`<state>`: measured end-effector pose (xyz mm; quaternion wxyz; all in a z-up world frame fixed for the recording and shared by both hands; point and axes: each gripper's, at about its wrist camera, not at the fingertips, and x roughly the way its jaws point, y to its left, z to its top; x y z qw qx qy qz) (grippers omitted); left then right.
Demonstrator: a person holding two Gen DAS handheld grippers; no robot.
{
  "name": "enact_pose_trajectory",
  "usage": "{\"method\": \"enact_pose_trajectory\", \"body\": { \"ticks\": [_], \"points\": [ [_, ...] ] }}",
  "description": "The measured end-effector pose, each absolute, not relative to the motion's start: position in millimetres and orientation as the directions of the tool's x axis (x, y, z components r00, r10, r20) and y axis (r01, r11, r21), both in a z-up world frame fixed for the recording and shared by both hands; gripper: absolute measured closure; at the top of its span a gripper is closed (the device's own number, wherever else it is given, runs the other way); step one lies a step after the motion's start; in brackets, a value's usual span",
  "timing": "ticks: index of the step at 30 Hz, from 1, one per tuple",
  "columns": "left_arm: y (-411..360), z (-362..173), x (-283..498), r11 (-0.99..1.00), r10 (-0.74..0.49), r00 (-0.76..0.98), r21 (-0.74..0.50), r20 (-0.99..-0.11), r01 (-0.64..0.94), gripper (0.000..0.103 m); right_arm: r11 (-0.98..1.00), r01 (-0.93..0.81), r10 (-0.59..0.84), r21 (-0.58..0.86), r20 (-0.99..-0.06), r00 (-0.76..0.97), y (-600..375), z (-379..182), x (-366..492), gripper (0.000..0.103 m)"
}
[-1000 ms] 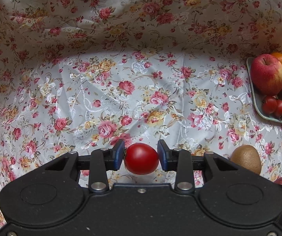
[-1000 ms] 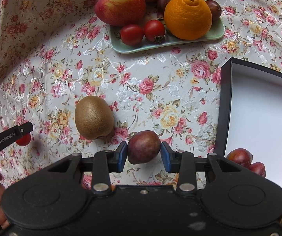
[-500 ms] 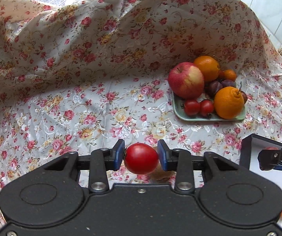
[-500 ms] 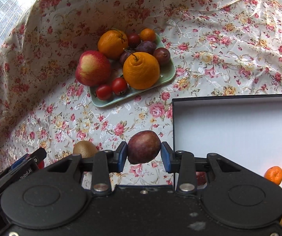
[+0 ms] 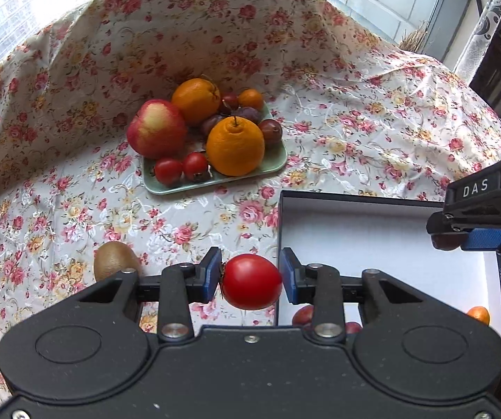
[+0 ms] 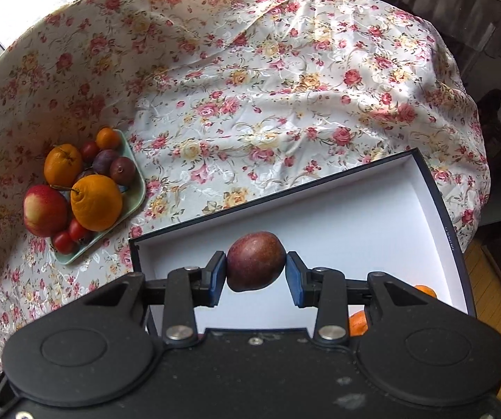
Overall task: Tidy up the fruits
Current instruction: 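Carry the tomato in the left tool while the right tool carries the plum over the box, then open the left tool releasing the tomato while the right tool releases the plum in the box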
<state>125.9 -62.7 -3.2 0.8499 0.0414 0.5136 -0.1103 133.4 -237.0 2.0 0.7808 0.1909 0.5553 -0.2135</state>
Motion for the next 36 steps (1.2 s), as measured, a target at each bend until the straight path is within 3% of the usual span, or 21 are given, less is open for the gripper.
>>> {"method": "enact_pose_trajectory", "body": {
  "ticks": [14,36],
  "points": [
    [-125.0,-35.7,121.3,0.955,-0.155,0.378,-0.040,-0.913,0.295,0.057,0.823,0.568,-0.171,0.011,-0.949,0.265,-280.8,-6.3,120.5,0.064],
    [-115.1,-28.8,126.7,0.952,-0.226,0.364,-0.125,-0.904,0.280,0.050,0.796,0.599,-0.111,0.081,-0.955,0.276,-291.9,-3.0,121.9,0.064]
  ]
}}
